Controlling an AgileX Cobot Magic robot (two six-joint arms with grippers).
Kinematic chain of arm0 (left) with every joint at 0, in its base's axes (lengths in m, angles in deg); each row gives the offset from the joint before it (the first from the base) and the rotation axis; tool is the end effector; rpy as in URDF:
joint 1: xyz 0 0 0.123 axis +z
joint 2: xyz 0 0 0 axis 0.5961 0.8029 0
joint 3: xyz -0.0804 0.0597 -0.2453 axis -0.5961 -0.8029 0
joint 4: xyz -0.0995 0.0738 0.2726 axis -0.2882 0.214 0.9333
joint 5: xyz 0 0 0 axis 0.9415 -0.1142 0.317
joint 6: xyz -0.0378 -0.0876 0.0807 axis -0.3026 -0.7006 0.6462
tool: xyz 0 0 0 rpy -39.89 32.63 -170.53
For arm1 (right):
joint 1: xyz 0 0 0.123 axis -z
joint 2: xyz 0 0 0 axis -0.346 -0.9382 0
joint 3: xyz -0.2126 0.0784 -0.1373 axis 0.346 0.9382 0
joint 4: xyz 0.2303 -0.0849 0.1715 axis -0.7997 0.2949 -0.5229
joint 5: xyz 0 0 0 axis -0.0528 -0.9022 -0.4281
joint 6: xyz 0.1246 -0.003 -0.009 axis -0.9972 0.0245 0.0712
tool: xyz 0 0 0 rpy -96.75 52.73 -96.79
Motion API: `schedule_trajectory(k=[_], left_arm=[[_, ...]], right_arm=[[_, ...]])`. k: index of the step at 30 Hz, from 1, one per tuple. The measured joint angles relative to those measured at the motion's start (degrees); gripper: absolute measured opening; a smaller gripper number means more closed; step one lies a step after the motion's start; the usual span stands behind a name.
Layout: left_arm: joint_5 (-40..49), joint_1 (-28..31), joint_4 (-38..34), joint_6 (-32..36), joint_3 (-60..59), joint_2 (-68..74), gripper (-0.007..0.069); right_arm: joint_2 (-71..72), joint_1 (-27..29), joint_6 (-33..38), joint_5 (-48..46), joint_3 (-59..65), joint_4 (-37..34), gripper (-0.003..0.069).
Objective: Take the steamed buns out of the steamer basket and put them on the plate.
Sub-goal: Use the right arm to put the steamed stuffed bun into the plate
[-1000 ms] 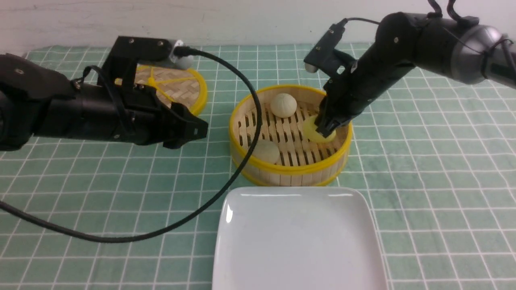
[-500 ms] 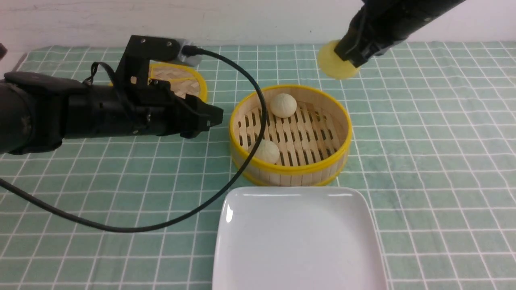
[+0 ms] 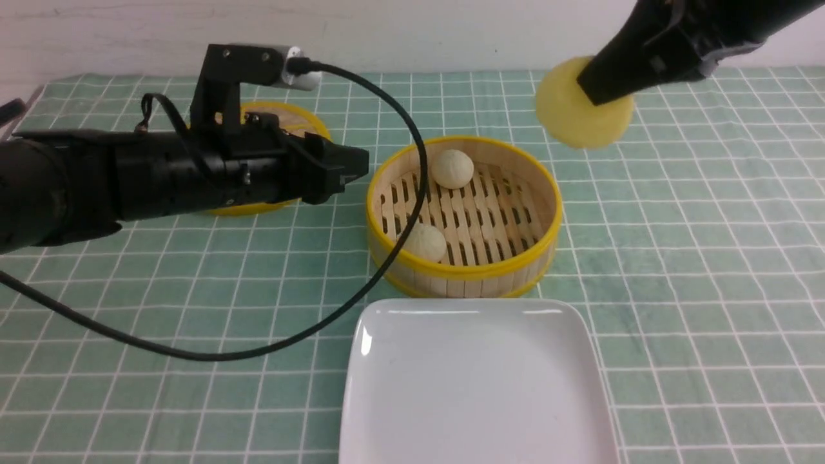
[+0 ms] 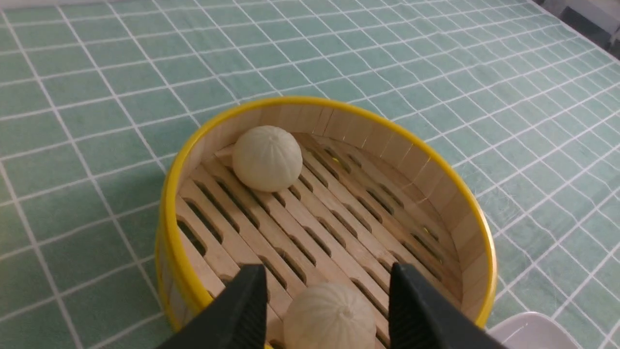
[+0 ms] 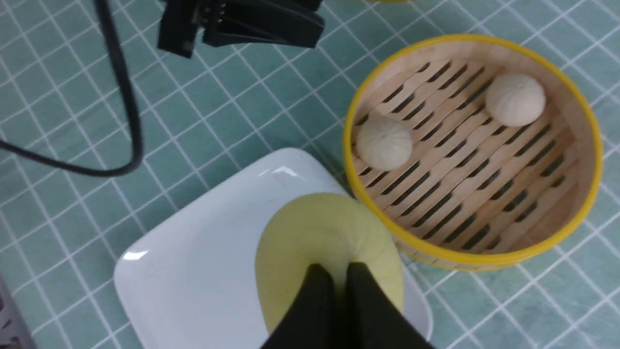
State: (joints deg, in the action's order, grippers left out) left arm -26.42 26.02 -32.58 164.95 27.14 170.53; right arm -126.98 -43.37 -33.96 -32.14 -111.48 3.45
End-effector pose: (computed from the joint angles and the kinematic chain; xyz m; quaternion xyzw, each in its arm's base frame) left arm 0.3950 -0.1388 0.1834 0.2098 0.8175 -0.2728 0.4618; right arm 0.3241 0.1966 0.3948 -0.4018 0.8392 0.2172 0.2952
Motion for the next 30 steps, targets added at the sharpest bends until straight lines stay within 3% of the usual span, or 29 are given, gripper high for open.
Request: schedule_trajectory(k=[5,11,21,30], left_arm=[[0.9,0.0,-0.2,0.2,0.0,2.0,0.0367],[2.4,0.0,-0.3,0.3,0.3,2.3,0.0367],[3.5,-1.2,1.4,-2.0,2.2,2.3,0.0367],[-2.3,-7.3,14.5,-18.8,9.1,2.9,0.0367]], right_arm=[[-0.4,-2.1,1.8,1.0,12.3,-0.1,0.0015],[-0.7,-2.8,7.0,13.8,29.0,0.0,0.0018],[-3.5,-2.8,11.2,25.5,34.5,-1.0,0.0018],[-9.6,-2.8,12.4,27.6,34.6,-0.3,0.0018]])
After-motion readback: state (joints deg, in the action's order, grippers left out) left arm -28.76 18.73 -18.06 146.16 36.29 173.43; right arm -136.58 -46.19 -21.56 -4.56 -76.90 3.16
